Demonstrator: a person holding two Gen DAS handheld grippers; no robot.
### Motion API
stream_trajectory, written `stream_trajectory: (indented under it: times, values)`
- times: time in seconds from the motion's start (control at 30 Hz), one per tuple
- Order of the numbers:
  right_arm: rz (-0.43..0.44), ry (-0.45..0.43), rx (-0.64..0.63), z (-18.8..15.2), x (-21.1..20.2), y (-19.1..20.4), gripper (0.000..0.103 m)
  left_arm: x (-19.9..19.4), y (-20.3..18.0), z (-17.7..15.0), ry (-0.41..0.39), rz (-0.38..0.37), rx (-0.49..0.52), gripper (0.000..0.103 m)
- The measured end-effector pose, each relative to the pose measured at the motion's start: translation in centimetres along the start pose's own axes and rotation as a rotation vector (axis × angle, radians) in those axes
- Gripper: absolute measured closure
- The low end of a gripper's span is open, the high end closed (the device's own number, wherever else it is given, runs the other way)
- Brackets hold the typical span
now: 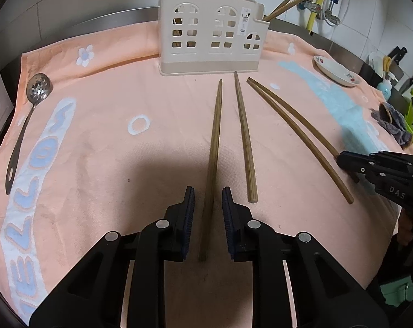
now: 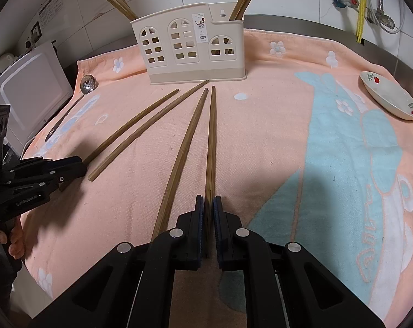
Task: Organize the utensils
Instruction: 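Lower the left gripper onto another loose chopstick and close on it, then lift both held chopsticks upright and lower them into the white holder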
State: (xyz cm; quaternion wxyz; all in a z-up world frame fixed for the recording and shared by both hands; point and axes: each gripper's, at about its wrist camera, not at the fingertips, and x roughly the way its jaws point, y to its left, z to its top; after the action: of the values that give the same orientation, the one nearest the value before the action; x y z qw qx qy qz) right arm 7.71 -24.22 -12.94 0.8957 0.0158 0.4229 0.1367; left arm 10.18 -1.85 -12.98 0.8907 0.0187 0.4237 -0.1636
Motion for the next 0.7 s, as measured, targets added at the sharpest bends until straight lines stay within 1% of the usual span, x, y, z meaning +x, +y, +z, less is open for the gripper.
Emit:
stream_trajectory:
  times: [0.17, 0.3, 0.5, 0.7]
  values:
    - [-0.001, -0.004, 0.006, 0.0, 0.0, -0.2, 0.096, 0.3, -0.1, 0.1, -0.003, 0.009, 0.016, 0.088]
    - [-0.005, -0.011, 0.007, 0.0, 0.0, -0.1, 0.096, 0.3, -0.2, 0.1, -0.004, 0.022, 0.021, 0.095]
    - [-0.007, -0.032, 0.000, 0.1, -0.7, 0.0, 0.096, -0.1, -0.1, 0.3, -0.016, 0.010, -0.015, 0.097]
    - [-0.012, -0.077, -0.021, 1.0, -2.3, 0.4, 0.096, -1.7, -0.1, 1.1, -0.059, 0.002, -0.020, 0.097]
